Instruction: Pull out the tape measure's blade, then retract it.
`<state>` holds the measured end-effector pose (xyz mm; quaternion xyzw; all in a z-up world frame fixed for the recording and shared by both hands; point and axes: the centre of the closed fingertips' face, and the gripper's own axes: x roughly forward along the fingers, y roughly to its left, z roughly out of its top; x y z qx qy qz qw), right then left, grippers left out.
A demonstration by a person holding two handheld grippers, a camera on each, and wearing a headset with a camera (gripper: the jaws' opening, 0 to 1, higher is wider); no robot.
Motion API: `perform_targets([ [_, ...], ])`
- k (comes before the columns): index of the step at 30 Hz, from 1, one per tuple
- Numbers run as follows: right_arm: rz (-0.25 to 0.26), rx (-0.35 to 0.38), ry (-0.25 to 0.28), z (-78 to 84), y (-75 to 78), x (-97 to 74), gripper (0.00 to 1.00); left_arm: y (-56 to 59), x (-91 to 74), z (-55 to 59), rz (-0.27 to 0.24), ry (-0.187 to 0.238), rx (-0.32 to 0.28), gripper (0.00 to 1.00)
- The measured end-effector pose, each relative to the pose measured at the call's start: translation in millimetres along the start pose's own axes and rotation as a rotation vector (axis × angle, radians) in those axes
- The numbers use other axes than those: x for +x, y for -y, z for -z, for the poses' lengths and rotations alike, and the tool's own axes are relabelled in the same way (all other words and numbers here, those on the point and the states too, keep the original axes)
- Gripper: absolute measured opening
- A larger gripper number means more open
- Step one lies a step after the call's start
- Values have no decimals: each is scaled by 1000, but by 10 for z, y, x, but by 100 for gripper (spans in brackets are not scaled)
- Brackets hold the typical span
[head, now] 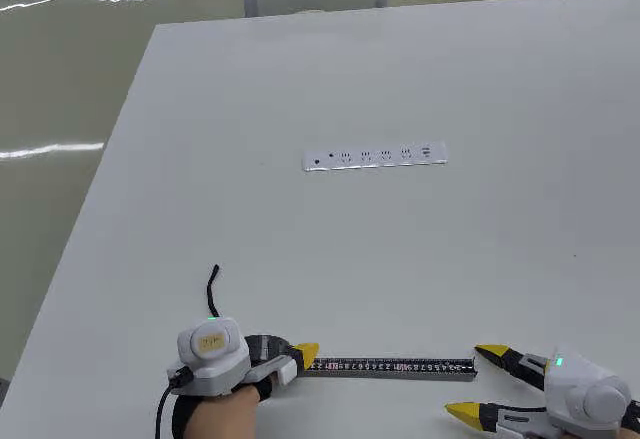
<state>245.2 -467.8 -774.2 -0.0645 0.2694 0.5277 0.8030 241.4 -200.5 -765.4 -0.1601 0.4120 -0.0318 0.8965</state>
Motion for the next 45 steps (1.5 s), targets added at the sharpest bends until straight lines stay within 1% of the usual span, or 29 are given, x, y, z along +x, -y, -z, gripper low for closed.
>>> perform_targets([
  [7, -12, -1, 3, -14, 25, 16, 63, -36, 19, 9, -29, -26, -4, 80],
  [12, -18, 0, 3, -7, 25, 27, 62, -59, 31, 5, -49, -34, -27, 79],
  [14, -20, 1, 4, -6, 25, 33, 62, -67, 28, 17, -58, -39, -14, 78],
  [18, -22, -1, 4, -4, 24, 42, 61, -85, 30, 10, -70, -37, -22, 75],
  [21, -23, -2, 5, -11, 25, 50, 61, -99, 36, 16, -81, -47, -10, 73],
  [25, -26, -5, 6, -17, 22, 61, 60, -119, 37, 14, -91, -42, -11, 71],
  [27, -27, -9, 6, -15, 27, 64, 60, -122, 43, 16, -100, -44, -1, 70],
  [39, -29, -8, 13, 4, 49, 50, 59, -141, 76, 14, -125, -38, 26, 72],
  [45, -32, -24, 11, 17, 45, 56, 57, -138, 72, 18, -129, -38, 34, 72],
])
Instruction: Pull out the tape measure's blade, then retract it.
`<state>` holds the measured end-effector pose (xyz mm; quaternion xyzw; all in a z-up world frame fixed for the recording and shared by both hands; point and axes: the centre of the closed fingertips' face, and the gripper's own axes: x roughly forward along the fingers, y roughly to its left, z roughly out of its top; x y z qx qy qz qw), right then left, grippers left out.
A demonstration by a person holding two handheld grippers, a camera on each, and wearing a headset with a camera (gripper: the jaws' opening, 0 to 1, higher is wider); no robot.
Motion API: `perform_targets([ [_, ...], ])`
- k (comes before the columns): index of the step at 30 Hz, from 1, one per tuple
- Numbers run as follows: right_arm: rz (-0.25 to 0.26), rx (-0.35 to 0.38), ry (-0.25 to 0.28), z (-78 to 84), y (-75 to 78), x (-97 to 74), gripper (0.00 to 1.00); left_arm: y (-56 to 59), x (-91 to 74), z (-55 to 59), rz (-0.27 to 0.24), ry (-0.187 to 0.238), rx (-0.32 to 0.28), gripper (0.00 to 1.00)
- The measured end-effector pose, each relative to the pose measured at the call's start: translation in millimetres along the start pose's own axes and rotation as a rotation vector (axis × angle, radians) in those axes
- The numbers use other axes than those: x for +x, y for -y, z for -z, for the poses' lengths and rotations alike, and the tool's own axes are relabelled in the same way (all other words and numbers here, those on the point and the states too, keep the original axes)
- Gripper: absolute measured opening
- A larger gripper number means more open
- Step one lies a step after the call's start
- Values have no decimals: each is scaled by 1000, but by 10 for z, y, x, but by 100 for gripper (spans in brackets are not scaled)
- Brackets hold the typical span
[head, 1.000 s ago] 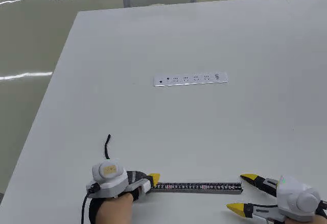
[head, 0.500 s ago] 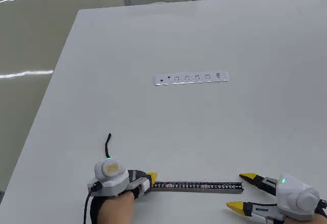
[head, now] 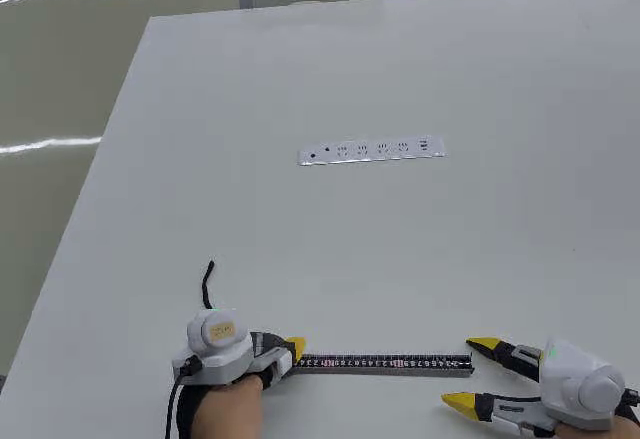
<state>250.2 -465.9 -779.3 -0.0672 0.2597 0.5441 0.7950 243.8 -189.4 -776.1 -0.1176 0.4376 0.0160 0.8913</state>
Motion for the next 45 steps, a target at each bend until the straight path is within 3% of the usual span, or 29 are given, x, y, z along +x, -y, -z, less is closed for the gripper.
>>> perform_targets([
  [22, -32, -38, -11, 16, 10, -25, 32, -7, 0, -1, -1, 6, 6, 72],
  [34, -55, -49, -4, 36, 110, -57, 17, -11, 8, 4, -1, 8, 9, 72],
  [45, -87, -43, 19, 27, 121, -55, 15, -1, 0, 5, -2, 1, 14, 72],
])
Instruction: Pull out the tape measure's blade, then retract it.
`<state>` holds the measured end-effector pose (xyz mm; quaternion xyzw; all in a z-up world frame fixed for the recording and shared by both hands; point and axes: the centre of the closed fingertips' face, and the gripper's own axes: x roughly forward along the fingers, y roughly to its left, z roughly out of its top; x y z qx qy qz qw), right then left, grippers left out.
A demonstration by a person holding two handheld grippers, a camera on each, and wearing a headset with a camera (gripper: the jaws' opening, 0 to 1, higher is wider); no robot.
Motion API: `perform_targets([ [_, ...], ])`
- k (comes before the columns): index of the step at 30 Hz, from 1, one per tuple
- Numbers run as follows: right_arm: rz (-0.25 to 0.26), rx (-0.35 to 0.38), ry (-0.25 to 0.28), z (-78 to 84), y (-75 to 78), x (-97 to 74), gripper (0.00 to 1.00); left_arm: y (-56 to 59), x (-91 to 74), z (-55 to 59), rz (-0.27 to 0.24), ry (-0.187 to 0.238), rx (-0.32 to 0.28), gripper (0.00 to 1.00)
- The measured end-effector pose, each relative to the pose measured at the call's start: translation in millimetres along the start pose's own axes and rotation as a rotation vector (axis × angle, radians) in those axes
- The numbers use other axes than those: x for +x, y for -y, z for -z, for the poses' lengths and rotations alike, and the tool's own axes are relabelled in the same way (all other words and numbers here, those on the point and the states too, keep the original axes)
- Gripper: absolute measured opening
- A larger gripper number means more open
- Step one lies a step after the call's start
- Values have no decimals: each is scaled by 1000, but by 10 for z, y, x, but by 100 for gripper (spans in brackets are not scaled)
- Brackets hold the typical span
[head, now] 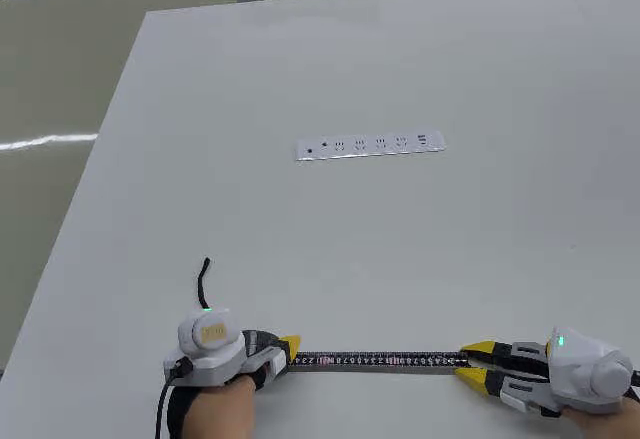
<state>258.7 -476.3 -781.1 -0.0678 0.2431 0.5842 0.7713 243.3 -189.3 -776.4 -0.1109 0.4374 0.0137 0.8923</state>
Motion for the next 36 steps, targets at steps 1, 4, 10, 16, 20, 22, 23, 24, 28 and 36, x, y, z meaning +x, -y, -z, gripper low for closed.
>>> perform_targets([
  [1, -1, 4, 3, -1, -2, 2, 15, 2, -3, -6, 0, 1, 1, 72],
  [4, -1, 3, 5, 0, 2, 1, 15, -5, 5, -2, -2, 1, 4, 72],
  [10, 1, 1, 10, 3, 7, 4, 15, 6, 13, 13, -30, -5, 25, 73],
  [16, -2, 10, 20, 2, -4, 13, 15, -10, 10, 28, -44, -6, 39, 73],
  [20, -8, -39, 13, -26, -60, 103, 13, -18, 14, 27, -51, -6, 36, 73],
  [22, -4, -12, 22, -54, -57, 129, 13, -19, 14, 33, -51, -8, 34, 72],
  [23, -10, -12, 23, -63, -66, 145, 13, -21, 17, 34, -51, -9, 36, 72],
  [24, -11, -19, 21, -75, -76, 171, 13, -18, 12, 29, -51, -6, 35, 72],
  [28, -24, -34, 14, -84, -102, 208, 13, -16, 8, 22, -50, -5, 37, 72],
  [36, -37, -47, 21, -116, -159, 318, 12, -21, 15, 17, -47, -1, 39, 72],
])
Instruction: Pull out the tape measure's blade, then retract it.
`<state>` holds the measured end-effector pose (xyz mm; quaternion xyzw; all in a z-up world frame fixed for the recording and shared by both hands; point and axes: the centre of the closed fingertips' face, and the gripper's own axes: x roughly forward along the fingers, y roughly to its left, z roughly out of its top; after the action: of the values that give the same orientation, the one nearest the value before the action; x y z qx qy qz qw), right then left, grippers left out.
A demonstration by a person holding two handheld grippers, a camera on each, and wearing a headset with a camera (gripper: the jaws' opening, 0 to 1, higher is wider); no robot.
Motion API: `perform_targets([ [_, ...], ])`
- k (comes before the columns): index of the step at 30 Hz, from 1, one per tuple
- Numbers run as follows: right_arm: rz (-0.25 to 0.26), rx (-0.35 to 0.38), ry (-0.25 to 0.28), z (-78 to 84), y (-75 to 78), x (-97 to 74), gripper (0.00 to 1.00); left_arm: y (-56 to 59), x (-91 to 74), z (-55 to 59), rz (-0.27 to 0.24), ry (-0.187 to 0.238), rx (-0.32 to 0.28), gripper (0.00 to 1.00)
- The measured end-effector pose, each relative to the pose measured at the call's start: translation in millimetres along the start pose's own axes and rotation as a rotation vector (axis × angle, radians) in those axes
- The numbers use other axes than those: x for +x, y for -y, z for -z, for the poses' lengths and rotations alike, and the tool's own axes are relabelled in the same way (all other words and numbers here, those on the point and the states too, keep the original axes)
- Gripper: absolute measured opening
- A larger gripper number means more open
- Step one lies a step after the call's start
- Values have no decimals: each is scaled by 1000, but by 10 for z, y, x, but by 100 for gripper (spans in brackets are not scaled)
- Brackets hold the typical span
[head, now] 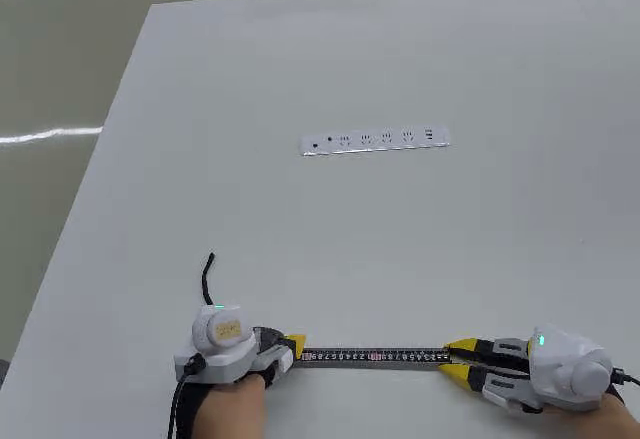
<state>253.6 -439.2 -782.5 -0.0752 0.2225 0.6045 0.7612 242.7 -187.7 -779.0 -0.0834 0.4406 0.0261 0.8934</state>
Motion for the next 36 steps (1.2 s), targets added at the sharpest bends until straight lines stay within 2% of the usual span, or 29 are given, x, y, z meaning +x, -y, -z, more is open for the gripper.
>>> perform_targets([
  [18, -53, -21, 13, -149, -152, 376, 12, 2, -1, -1, 5, -1, 0, 71],
  [36, -112, -62, 9, -224, -284, 608, 12, 3, 2, -1, 7, -3, -1, 71],
])
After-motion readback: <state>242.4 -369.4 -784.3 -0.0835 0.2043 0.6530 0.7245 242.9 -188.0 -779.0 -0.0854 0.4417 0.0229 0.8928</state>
